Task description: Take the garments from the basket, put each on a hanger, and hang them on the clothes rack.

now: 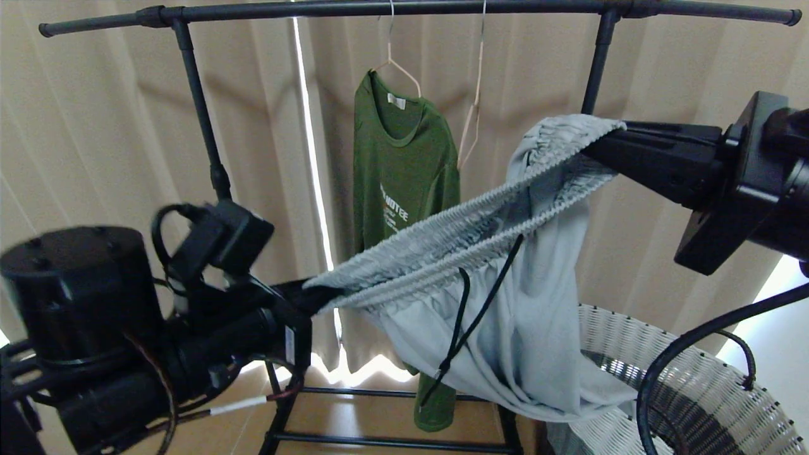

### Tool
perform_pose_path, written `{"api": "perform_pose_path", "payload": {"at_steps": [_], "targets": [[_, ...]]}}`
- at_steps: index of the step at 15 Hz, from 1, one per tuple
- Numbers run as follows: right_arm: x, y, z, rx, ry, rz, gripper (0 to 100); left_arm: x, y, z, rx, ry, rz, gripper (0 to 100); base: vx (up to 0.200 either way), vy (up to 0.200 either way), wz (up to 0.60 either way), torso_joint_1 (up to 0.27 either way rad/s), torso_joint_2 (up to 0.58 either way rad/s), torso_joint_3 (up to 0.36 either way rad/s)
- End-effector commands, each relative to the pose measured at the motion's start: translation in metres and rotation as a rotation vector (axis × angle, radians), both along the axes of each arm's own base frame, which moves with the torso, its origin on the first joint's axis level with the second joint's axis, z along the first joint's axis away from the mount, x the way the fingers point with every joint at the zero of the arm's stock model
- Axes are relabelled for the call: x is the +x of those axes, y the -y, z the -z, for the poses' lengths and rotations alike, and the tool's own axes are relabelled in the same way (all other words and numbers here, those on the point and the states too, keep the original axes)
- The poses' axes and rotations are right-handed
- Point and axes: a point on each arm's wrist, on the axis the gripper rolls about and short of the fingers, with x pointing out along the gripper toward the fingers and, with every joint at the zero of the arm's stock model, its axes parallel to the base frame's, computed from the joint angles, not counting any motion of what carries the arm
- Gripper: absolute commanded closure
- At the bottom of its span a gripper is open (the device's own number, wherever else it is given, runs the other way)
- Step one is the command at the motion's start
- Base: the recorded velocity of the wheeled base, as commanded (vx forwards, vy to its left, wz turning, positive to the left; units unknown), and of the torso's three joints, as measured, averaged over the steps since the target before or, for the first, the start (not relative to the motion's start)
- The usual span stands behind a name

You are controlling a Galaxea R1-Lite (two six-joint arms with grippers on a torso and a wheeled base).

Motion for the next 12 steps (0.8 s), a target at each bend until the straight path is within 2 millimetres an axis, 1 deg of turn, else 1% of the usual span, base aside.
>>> {"api": "perform_pose_path", "payload": {"at_steps": [1,2,4,5,6,7,8,9,10,12], "targets": [[0.010,0.003,-0.011,0.018,0.025,0.032,100,-0.015,-0.030,-0.092,-0.115,0.180,-0.053,100,0.000,0.000,0.00,0.000,0.00,0.000],[0.018,0.004,-0.017,0.028,0.039,0.050,100,-0.015,-0.031,-0.115,-0.138,0.216,-0.056,100,0.000,0.000,0.00,0.000,0.00,0.000],[0.029,0.007,-0.027,0.045,0.063,0.089,100,-0.018,-0.031,-0.148,-0.162,0.259,-0.050,100,0.000,0.000,0.00,0.000,0.00,0.000],[0.032,0.009,-0.029,0.049,0.067,0.102,100,-0.017,-0.031,-0.158,-0.168,0.268,-0.050,100,0.000,0.000,0.00,0.000,0.00,0.000],[0.034,0.011,-0.028,0.045,0.062,0.113,100,-0.015,-0.028,-0.159,-0.164,0.263,-0.044,100,0.000,0.000,0.00,0.000,0.00,0.000],[0.036,0.013,-0.025,0.038,0.054,0.124,100,-0.015,-0.024,-0.153,-0.143,0.249,-0.028,100,0.000,0.000,0.00,0.000,0.00,0.000],[0.038,0.015,-0.018,0.023,0.034,0.136,100,-0.013,-0.019,-0.137,-0.102,0.208,-0.015,100,0.000,0.000,0.00,0.000,0.00,0.000],[0.038,0.015,-0.016,0.021,0.031,0.137,100,-0.012,-0.019,-0.134,-0.097,0.200,-0.015,100,0.000,0.000,0.00,0.000,0.00,0.000],[0.042,0.019,-0.001,-0.010,-0.011,0.164,100,-0.012,-0.016,-0.111,-0.040,0.144,-0.007,100,0.000,0.000,0.00,0.000,0.00,0.000],[0.042,0.020,0.007,-0.025,-0.035,0.168,100,-0.013,-0.012,-0.105,-0.029,0.127,0.009,100,0.000,0.000,0.00,0.000,0.00,0.000]]}}
